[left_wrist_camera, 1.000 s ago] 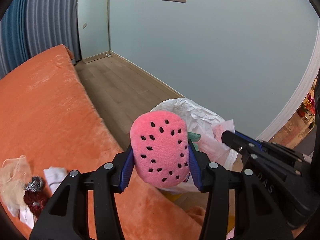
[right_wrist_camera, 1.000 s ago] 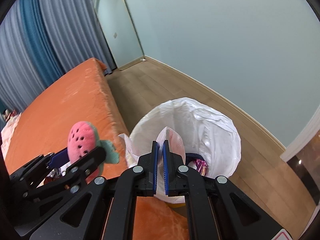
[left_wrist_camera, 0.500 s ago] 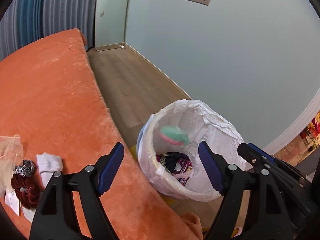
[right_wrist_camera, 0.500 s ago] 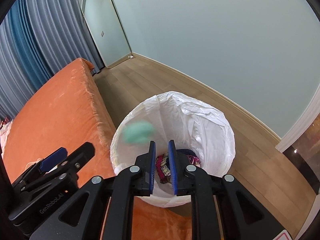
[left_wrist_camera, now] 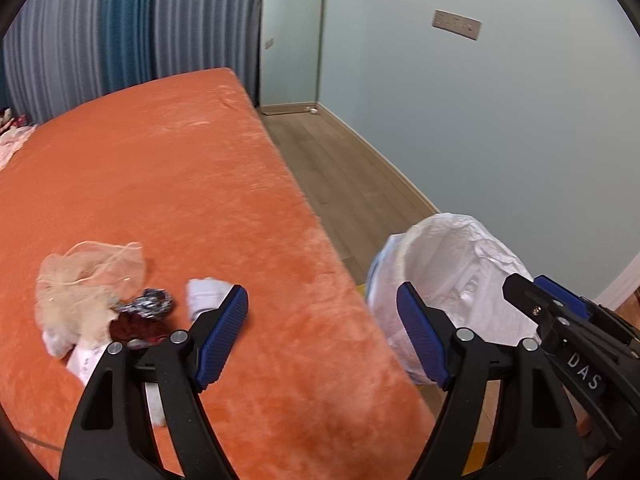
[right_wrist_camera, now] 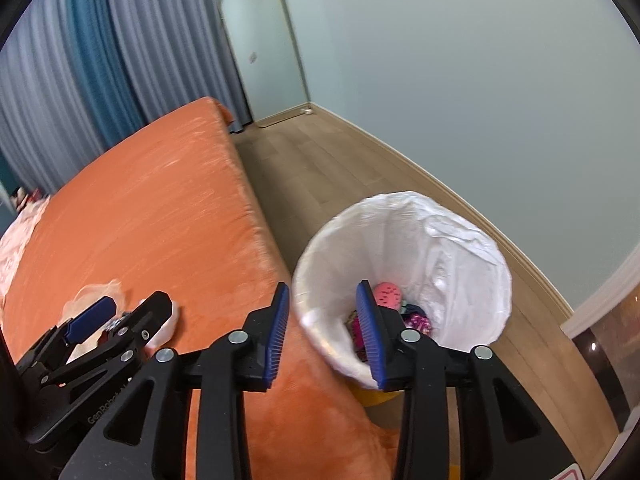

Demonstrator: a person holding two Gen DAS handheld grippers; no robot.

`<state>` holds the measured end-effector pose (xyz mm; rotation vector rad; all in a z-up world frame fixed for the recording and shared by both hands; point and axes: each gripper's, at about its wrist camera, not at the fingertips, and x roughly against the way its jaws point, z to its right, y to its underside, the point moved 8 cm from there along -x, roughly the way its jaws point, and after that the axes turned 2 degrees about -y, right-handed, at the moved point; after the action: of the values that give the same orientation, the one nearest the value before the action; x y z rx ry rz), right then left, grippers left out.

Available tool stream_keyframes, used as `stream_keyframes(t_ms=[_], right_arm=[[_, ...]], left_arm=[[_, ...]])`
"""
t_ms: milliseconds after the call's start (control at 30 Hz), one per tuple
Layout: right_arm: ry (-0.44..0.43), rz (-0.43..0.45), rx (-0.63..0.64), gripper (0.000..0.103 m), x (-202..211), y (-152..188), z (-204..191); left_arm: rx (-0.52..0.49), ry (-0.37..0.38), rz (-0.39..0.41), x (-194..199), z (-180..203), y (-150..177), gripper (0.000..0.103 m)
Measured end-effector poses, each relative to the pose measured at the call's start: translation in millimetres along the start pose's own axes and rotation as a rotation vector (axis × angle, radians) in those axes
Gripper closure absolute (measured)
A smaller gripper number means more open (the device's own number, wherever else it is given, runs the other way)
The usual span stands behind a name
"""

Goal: Collect trash
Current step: 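Move both tools back over the remaining items on the bed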

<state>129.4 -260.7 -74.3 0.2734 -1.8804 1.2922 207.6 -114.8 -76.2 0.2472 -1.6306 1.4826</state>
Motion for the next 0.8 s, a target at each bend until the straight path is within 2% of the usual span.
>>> stream_keyframes(t_ms=[200, 400, 667, 800], right_arm=[[-0.050, -0.006, 0.093, 0.056, 9, 11, -48], [-0.100, -0.027, 0.180, 0.052, 14, 29, -97], [-0.161, -0.057, 0.297, 0.042, 14, 66, -159], [-0.168, -0.084, 0.355, 0.041, 11, 83, -180]], left_arm=[[0.081, -0.084, 0.006, 20, -50, 12, 0.030], [0.138, -0.187, 0.007, 37, -103, 31, 0.030], [0.223, -0.316, 0.003, 68, -173, 68, 0.027], [0.280, -0.362, -0.003, 80, -200, 90, 0.027]])
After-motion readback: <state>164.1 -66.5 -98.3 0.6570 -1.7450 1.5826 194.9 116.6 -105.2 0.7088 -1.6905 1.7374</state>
